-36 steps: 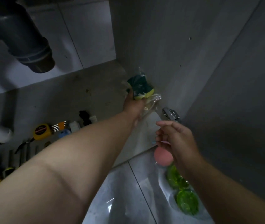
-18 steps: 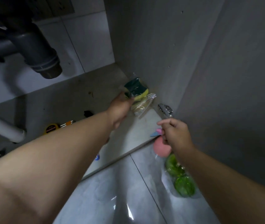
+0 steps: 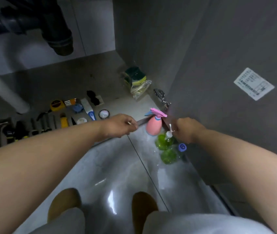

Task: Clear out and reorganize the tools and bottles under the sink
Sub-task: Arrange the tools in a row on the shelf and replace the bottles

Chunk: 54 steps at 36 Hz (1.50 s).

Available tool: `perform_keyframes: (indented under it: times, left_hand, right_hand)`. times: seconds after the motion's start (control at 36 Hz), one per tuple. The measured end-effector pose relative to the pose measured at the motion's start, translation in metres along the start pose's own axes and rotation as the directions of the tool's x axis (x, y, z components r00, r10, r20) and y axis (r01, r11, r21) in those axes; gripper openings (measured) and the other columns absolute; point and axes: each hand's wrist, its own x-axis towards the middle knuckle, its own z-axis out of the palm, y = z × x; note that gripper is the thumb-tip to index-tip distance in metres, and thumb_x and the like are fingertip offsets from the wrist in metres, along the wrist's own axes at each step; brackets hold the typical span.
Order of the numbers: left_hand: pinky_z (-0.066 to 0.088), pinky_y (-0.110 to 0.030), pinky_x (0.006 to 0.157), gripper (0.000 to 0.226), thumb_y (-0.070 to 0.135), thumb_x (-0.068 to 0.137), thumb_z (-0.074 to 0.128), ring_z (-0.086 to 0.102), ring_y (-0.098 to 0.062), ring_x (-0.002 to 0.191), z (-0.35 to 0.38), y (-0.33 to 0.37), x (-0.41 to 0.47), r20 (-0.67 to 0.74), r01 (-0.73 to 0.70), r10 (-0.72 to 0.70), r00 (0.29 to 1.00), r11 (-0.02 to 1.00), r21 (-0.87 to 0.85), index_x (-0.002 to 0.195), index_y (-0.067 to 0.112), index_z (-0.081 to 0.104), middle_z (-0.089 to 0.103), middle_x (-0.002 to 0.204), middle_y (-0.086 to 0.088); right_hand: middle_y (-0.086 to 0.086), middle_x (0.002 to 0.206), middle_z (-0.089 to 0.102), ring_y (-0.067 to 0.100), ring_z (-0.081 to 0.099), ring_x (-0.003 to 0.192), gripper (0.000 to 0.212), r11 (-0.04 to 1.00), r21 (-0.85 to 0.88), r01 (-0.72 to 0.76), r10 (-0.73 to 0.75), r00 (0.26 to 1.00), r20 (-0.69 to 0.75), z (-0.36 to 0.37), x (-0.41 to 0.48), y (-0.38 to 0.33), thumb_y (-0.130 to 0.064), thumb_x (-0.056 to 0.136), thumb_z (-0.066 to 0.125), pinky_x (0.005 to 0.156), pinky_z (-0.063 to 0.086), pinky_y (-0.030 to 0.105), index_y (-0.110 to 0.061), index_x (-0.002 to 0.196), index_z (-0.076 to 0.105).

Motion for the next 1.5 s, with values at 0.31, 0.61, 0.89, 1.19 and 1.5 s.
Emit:
perform_keyframes:
  times: [0.31,0.61,0.89,1.19,1.5]
  left_hand:
    - [0.048,-0.018,0.071,0.023,0.035,0.094,0.068,0.065,-0.014,0.095,0.043,-0.021,0.020,0.117,-0.074,0.068,0.991,0.996,0.055,0.116,0.027,0.069,0.069,0.107,0.002]
    - [0.042,-0.027,0.106,0.115,0.045,0.066,0.093,0.045,-0.015,0.133,0.053,-0.023,0.017,0.210,-0.223,0.205,0.956,0.972,0.067,0.156,0.039,0.021,0.042,0.150,0.003]
    - [0.057,-0.032,0.086,0.070,0.032,0.068,0.092,0.067,-0.012,0.096,0.016,-0.038,0.030,-0.314,-0.205,0.101,0.944,0.925,-0.319,0.121,0.032,0.048,0.066,0.105,0.004]
    - [0.057,-0.031,0.086,0.075,0.043,0.062,0.095,0.068,-0.013,0.103,-0.002,-0.072,0.029,-0.363,-0.119,-0.074,0.929,0.868,-0.483,0.123,0.029,0.054,0.069,0.114,0.006]
    - [0.058,-0.028,0.090,0.066,0.024,0.066,0.093,0.073,-0.010,0.102,0.002,-0.064,0.002,-0.025,-0.014,0.003,1.000,0.903,-0.429,0.124,0.031,0.062,0.076,0.112,0.005]
  right_hand:
    - [0.019,0.117,0.065,0.040,0.063,0.105,0.027,0.974,0.140,-0.177,0.176,0.984,0.018,0.079,-0.038,0.004,-0.028,0.094,0.052,0.084,0.051,0.038,-0.018,0.119,0.055]
    - [0.009,0.064,0.055,0.017,0.046,0.058,0.012,0.632,0.771,0.081,0.072,0.984,-0.162,0.006,-0.021,-0.051,-0.012,0.080,0.074,0.055,0.040,0.025,-0.003,0.082,0.066]
    - [0.003,0.066,0.056,0.013,0.054,0.053,0.025,0.265,0.964,-0.013,0.088,0.996,-0.011,0.013,0.004,-0.063,-0.029,0.089,0.074,0.051,0.048,0.024,-0.006,0.098,0.067]
    - [0.014,0.095,0.075,0.032,0.073,0.088,0.053,0.511,0.632,-0.583,0.666,0.733,0.138,0.122,0.015,-0.013,-0.060,0.078,0.059,0.085,0.059,0.040,-0.012,0.097,0.070]
    - [0.014,0.093,0.071,0.039,0.066,0.093,0.023,0.446,0.829,-0.337,0.700,0.708,-0.089,0.122,0.060,-0.030,-0.035,0.090,0.065,0.083,0.056,0.043,-0.014,0.097,0.069]
